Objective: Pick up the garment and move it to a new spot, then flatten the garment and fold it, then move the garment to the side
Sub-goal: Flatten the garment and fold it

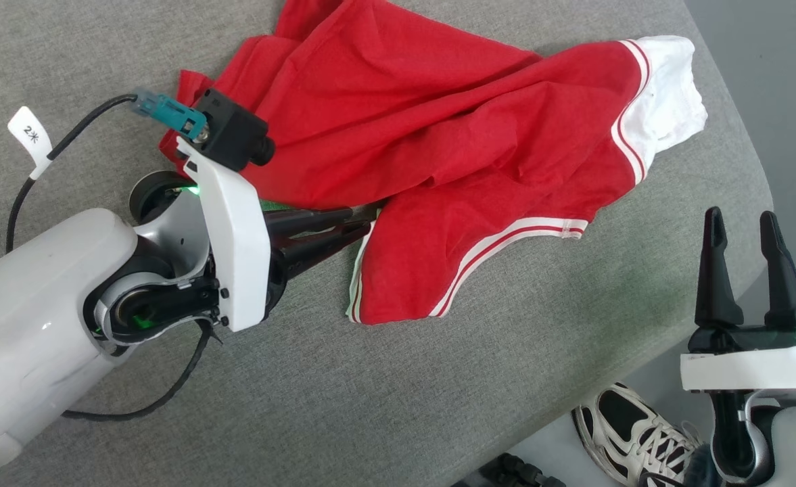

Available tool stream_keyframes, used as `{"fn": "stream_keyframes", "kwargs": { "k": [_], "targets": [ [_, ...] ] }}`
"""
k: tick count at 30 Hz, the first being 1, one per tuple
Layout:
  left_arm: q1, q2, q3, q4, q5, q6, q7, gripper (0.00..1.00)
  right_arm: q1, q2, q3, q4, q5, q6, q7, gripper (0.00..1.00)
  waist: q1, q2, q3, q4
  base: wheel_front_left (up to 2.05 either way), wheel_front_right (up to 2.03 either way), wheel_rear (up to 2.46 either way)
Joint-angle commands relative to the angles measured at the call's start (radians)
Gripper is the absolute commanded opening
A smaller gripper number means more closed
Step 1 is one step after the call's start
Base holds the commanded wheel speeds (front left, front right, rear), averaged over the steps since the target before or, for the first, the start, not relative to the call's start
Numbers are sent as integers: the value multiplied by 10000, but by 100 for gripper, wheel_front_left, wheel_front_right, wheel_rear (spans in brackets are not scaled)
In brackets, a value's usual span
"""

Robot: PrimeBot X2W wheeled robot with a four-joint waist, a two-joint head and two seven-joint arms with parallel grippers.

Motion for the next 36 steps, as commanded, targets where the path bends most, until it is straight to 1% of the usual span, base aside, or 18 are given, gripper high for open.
{"fn": "stream_keyframes", "kwargs": {
  "k": [1, 5, 8, 9, 10, 11, 12, 14, 16, 18, 19, 20, 21, 23, 24, 25, 26, 36],
  "targets": [
    [13, 4, -85, 143, -68, 22, 35, 43, -115, 6, 10, 29, 60, -17, -51, 100, 0, 0, 14, 4, 0, 0, 0],
    [74, -100, -133, 135, -156, 22, 80, 45, -121, 6, -6, -19, 107, -17, -51, 100, 0, 0, 64, -11, 0, 0, 0],
    [115, -59, -161, 107, -203, 22, 151, 47, -94, 6, 0, -19, 119, -17, -51, 100, 0, 0, 84, -33, 0, 0, 0],
    [142, -41, -173, 69, -252, 24, 182, 54, -80, 6, -3, -15, 144, -17, -51, 100, 0, 0, 85, -38, 0, 0, 0],
    [152, -19, -176, 27, -278, 24, 191, 72, -64, 6, -3, -5, 169, -17, -51, 100, 0, 0, 83, -43, 0, 0, 0],
    [149, 0, -185, -2, -275, 24, 208, 79, -50, 6, -6, 3, 177, -17, -51, 100, 0, 0, 79, -46, 0, 0, 0],
    [144, 33, -206, -33, -238, 24, 218, 83, -40, 6, -1, 12, 186, -17, -51, 100, 0, 0, 79, -52, 0, 0, 0],
    [169, 96, -220, -57, -190, 24, 210, 86, -35, 6, 29, 20, 201, -17, -51, 100, 0, 0, 83, -73, 0, 0, 0],
    [229, 126, -280, -70, -160, 24, 243, 81, -37, 6, 68, 23, 203, -17, -51, 100, 0, 0, 99, -99, 0, 0, 0],
    [283, 102, -281, -44, -212, 27, 224, 80, -39, 6, 92, -1, 243, -17, -51, 100, 0, 0, 134, -121, 0, 0, 0],
    [291, 102, -299, -45, -231, 35, 259, 77, -35, 6, 96, -23, 264, -17, -51, 100, 0, 0, 158, -134, 0, 0, 0],
    [294, 90, -323, -48, -228, 38, 288, 78, -26, 6, 87, -44, 281, -17, -51, 100, 0, 0, 180, -140, 0, 0, 0],
    [302, 89, -342, -51, -229, 38, 312, 75, -14, 6, 75, -61, 284, -17, -51, 100, 0, 0, 193, -145, 0, 0, 0],
    [312, 103, -434, -66, -194, 43, 414, 35, 13, 6, 57, -87, 271, -17, -52, 100, 0, 0, 206, -163, 0, 0, 0],
    [310, 117, -459, -78, -154, 42, 441, 24, 20, 6, 54, -90, 259, -17, -52, 100, 0, 0, 210, -168, 0, 0, 0],
    [323, 143, -474, -78, -144, 42, 469, 6, 14, 6, 52, -99, 261, -17, -52, 100, 0, 0, 211, -173, 0, 0, 0],
    [343, 169, -494, -77, -157, 42, 492, 0, 12, 6, 48, -104, 268, -17, -52, 100, 0, 0, 208, -179, 0, 0, 0],
    [318, 82, -398, -90, -298, 37, 465, 0, -87, 6, 41, -62, 194, -17, -52, 100, 0, 0, 164, -67, 0, 0, 0]
  ]
}}
